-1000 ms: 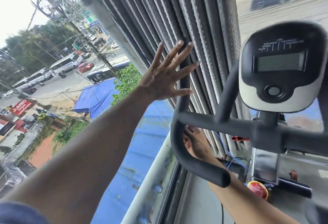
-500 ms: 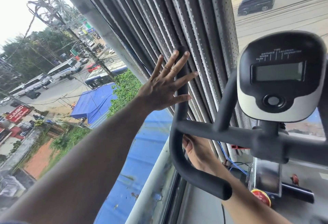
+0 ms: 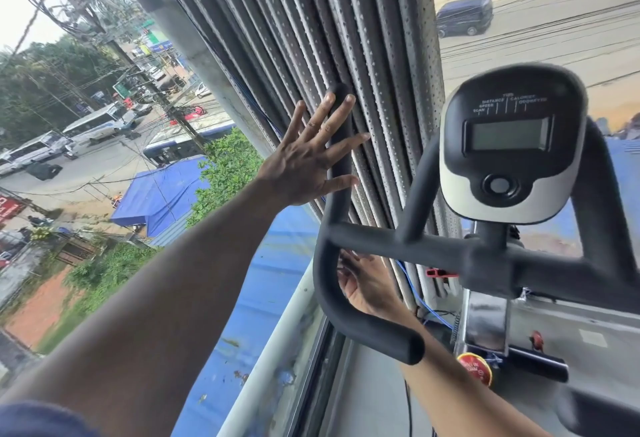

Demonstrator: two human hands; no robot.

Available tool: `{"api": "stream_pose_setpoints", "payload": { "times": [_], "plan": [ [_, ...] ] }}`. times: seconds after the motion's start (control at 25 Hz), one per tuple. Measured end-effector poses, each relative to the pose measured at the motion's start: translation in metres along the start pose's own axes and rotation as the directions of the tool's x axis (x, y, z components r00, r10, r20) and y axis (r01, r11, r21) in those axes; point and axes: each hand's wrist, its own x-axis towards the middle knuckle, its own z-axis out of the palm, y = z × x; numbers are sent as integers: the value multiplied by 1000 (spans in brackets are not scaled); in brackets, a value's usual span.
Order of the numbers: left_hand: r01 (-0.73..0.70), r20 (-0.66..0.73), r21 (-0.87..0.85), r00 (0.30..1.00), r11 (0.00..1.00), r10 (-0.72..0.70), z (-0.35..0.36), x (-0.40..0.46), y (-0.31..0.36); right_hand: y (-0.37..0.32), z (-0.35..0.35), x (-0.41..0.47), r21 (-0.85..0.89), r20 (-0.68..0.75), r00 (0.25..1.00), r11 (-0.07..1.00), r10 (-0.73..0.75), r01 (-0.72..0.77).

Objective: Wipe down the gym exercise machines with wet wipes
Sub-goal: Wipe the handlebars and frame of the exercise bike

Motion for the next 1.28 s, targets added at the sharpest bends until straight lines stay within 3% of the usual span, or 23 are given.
{"api": "stream_pose_setpoints", "payload": {
  "times": [0.2,0.32,0.72,0.88,1.0,1.12,1.28],
  "plan": [
    [46,91,22,995,999,-47,-7,0,8,-5,-12,-24,-232,-19,977,950,211,-209],
    [121,189,47,974,991,-128,-21,-2,20,-11,-20,-66,-34,58,930,932,363,-361],
    [390,366,-125,873,912,-323,-58,-68,120,-49,-50,-169,-81,-70,995,994,66,-71],
    [449,346,-198,863,871,-367,-69,-96,163,-56,-57,-201,-56,-46,996,996,73,-76],
    [520,328,-267,841,812,-431,-73,-130,195,-61,-62,-215,-187,15,993,976,118,-113],
    [656,398,-262,742,708,-540,-84,-188,243,-57,-69,-225,-267,58,976,945,209,-187],
    [846,534,-216,520,487,-667,-115,-263,318,-47,-84,-246,-387,127,923,875,362,-290]
  ]
}}
